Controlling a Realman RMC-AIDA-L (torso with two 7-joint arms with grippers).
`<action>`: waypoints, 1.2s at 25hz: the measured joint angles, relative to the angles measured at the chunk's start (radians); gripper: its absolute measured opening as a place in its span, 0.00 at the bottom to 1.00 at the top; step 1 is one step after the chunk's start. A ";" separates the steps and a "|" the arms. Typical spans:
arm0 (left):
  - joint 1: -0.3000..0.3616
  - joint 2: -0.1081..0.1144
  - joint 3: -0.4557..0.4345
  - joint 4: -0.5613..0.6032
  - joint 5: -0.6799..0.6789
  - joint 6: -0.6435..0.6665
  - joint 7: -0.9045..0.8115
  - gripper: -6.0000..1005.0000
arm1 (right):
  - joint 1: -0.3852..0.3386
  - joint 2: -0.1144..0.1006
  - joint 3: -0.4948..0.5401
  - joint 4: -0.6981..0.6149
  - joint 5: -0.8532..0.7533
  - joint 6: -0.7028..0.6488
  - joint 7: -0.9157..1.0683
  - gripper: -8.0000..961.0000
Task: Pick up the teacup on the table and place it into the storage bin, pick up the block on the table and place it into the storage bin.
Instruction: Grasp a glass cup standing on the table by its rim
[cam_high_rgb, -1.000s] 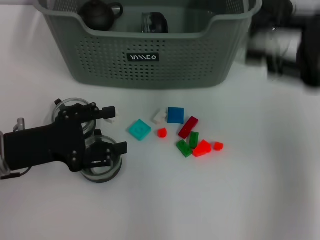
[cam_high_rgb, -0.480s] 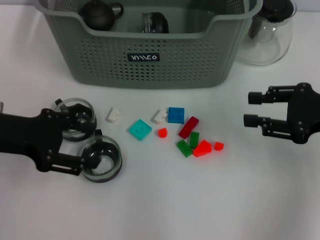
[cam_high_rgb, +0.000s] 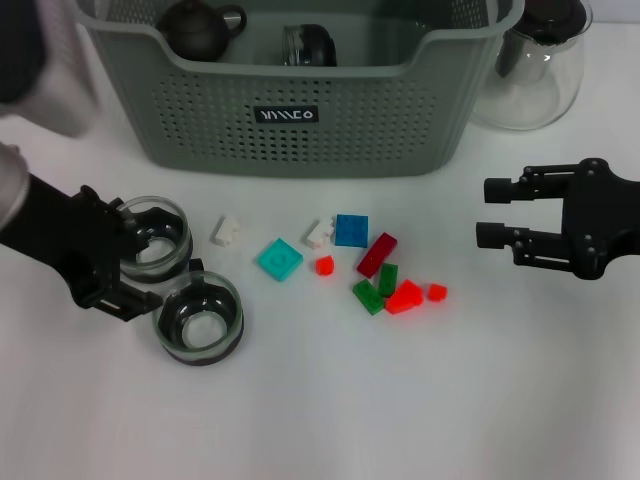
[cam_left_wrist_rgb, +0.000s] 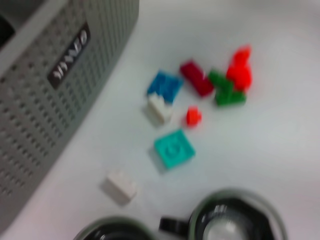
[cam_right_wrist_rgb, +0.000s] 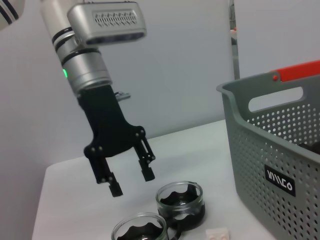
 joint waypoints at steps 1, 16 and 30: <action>0.000 0.000 0.049 0.013 0.035 -0.012 0.006 0.67 | 0.003 0.000 0.001 0.000 -0.003 0.000 0.002 0.56; 0.021 -0.003 0.294 -0.041 0.206 -0.227 0.053 0.65 | 0.009 0.004 0.002 0.007 -0.015 0.007 0.004 0.56; 0.014 0.001 0.296 -0.107 0.209 -0.296 0.053 0.56 | 0.009 -0.001 0.002 0.036 -0.018 0.003 0.005 0.56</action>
